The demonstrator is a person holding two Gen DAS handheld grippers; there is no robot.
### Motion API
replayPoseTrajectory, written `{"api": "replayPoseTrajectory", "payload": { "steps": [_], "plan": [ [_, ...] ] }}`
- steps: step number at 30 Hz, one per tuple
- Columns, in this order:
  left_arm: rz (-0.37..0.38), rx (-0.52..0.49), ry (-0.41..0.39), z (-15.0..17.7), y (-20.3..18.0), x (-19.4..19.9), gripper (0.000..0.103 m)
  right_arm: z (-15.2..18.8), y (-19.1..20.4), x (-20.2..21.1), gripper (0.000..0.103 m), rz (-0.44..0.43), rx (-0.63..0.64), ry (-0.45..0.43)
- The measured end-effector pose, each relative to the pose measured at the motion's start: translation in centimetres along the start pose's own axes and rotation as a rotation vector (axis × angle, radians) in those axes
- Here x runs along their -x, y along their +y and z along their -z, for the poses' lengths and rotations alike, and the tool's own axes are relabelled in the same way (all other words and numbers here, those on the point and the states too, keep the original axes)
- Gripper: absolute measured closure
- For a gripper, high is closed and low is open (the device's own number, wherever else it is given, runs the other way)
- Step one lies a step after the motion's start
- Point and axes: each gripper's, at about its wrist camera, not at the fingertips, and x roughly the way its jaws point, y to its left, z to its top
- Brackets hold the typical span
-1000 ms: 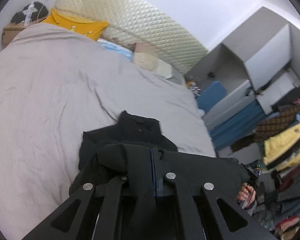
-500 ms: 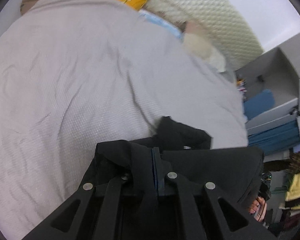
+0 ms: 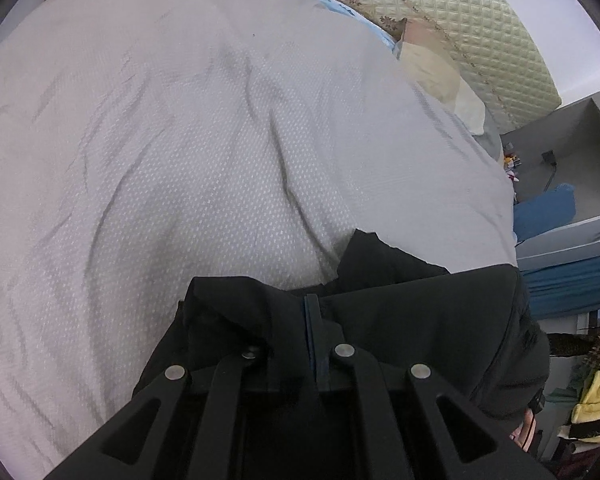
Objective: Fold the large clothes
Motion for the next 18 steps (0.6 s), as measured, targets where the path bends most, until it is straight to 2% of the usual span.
{"api": "replayPoseTrajectory", "payload": {
  "steps": [3, 5, 6, 7, 8, 9, 10, 11, 12, 13, 14, 18],
  "plan": [
    [0.056, 0.018, -0.005, 1.1, 0.5, 2.2, 0.095, 0.9, 0.2, 1.3, 0.088, -0.017, -0.005, 0.003],
    [0.098, 0.024, -0.006, 1.8, 0.8, 3.9, 0.092, 1.8, 0.5, 2.9, 0.079, -0.034, -0.001, -0.007],
    [0.112, 0.028, -0.009, 2.2, 1.0, 4.7, 0.092, 2.2, 0.7, 3.5, 0.064, -0.049, 0.004, -0.01],
    [0.129, 0.037, -0.013, 2.7, 1.2, 5.8, 0.089, 2.7, 1.0, 4.5, 0.044, -0.068, 0.015, -0.013],
    [0.144, 0.047, -0.014, 3.2, 1.3, 6.7, 0.085, 3.0, 1.3, 5.1, 0.036, -0.076, 0.03, -0.019],
    [0.148, 0.056, -0.016, 3.9, 1.6, 8.1, 0.081, 3.6, 2.0, 6.2, 0.032, -0.073, 0.061, -0.029],
    [0.142, 0.058, -0.023, 4.4, 1.8, 9.1, 0.069, 4.1, 2.6, 7.4, 0.032, -0.066, 0.094, -0.04],
    [0.132, 0.055, -0.04, 5.0, 2.0, 10.5, 0.05, 4.6, 3.1, 8.3, 0.032, -0.057, 0.12, -0.047],
    [0.119, 0.049, -0.067, 5.5, 2.1, 11.7, 0.039, 5.1, 3.7, 9.2, 0.032, -0.044, 0.15, -0.057],
    [0.089, 0.044, -0.118, 6.2, 2.3, 13.4, 0.024, 5.8, 4.5, 10.5, 0.032, -0.021, 0.191, -0.078],
    [0.058, 0.039, -0.172, 6.8, 2.4, 15.0, 0.02, 6.4, 5.3, 11.6, 0.032, 0.009, 0.235, -0.107],
    [-0.042, -0.062, -0.36, 10.2, 1.4, 19.7, 0.02, 10.0, 8.8, 14.5, 0.031, 0.118, 0.453, -0.233]
  ]
}}
